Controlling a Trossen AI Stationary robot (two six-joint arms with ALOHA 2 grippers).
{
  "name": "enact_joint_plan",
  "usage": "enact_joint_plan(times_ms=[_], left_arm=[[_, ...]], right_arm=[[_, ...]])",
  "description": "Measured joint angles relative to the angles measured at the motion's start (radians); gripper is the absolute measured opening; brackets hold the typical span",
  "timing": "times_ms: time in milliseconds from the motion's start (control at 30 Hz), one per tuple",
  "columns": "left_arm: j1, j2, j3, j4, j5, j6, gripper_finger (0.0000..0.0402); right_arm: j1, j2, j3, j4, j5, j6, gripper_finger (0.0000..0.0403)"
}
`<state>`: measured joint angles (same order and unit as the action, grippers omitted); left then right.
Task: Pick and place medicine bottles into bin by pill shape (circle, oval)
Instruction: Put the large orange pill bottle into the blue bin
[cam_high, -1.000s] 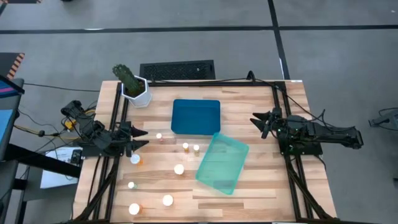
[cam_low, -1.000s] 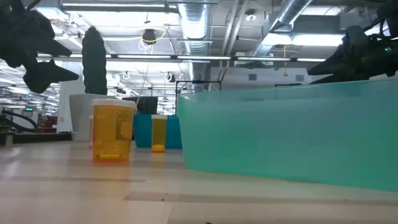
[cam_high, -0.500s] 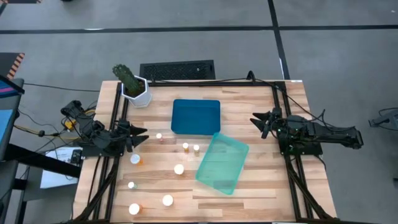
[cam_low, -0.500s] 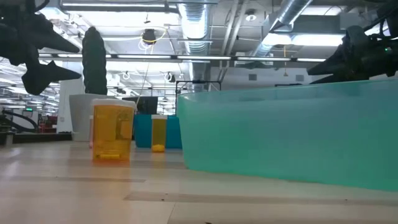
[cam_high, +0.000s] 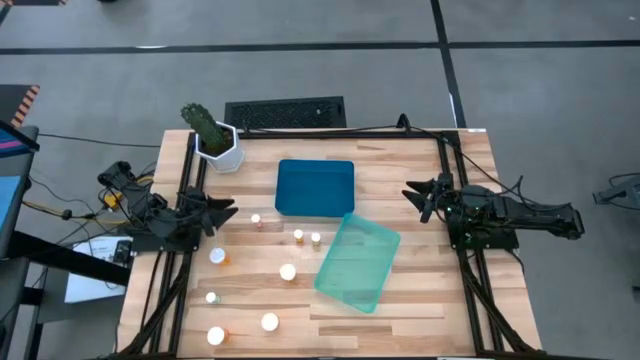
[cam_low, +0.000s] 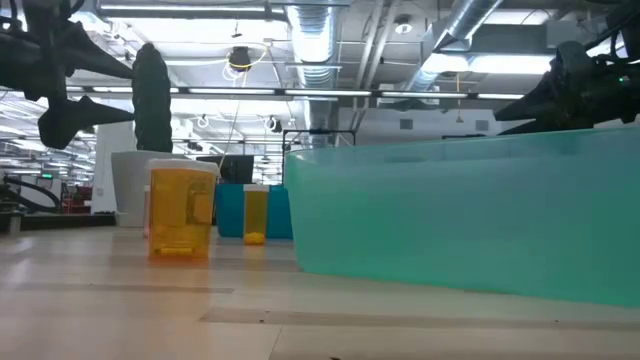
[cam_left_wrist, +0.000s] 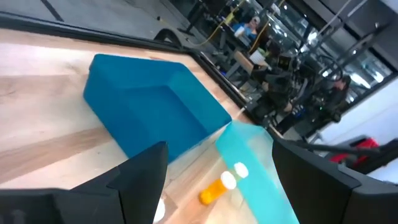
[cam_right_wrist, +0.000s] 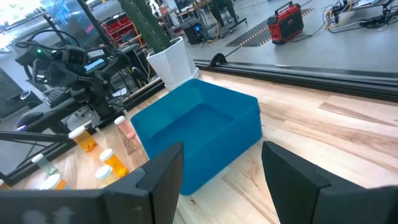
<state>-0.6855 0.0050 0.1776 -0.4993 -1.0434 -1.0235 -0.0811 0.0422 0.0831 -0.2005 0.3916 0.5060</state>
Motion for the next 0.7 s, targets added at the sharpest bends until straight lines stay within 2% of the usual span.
enact_joint_plan(times_ms=[367, 467, 567, 700], left_arm=[[0.0, 0.0, 0.0, -0.003, -0.007, -0.137, 0.0282], [0.0, 0.0, 0.0, 0.023, -0.006, -0.184, 0.0282], [0.0, 0.0, 0.0, 0.12, 0.022, -0.184, 0.0282], [0.0, 0.0, 0.0, 0.375, 0.093, -0.04, 0.0282]], right_arm=[[0.0, 0.0, -0.002, 0.021, 0.0, 0.003, 0.0224], [0.0, 0.0, -0.005, 0.052, 0.0, 0.109, 0.0224], [0.0, 0.0, -0.006, 0.072, 0.0, 0.225, 0.0224], [-0.013, 0.0, -0.005, 0.085, 0.001, 0.279, 0.0224]])
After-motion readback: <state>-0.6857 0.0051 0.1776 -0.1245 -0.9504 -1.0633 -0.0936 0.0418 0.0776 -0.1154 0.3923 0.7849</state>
